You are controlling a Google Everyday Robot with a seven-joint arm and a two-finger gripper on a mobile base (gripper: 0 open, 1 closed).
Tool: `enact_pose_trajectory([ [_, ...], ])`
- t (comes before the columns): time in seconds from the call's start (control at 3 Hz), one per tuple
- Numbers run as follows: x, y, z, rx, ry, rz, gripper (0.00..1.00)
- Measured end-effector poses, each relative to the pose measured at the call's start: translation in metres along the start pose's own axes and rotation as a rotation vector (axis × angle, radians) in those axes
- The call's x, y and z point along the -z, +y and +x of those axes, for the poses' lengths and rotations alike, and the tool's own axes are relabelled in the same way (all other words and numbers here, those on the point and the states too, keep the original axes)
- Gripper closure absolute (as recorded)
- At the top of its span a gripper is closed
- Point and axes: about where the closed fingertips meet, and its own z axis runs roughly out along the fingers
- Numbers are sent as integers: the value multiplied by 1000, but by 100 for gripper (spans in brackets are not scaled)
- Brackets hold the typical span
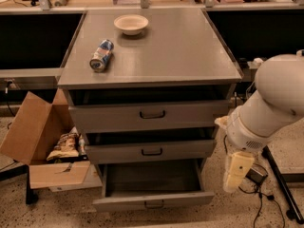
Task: Close bottom drawer
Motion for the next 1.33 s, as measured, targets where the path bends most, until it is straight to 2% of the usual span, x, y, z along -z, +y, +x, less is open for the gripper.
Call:
enact_pose_trajectory([
  [0.33,-64,18,11,-18,-49,-84,0],
  [0.67,-64,18,11,-18,-49,-85,0],
  [1.0,-106,28,25,-2,-42,-155,0],
  [1.33,-153,34,41,5,-67,-193,0],
])
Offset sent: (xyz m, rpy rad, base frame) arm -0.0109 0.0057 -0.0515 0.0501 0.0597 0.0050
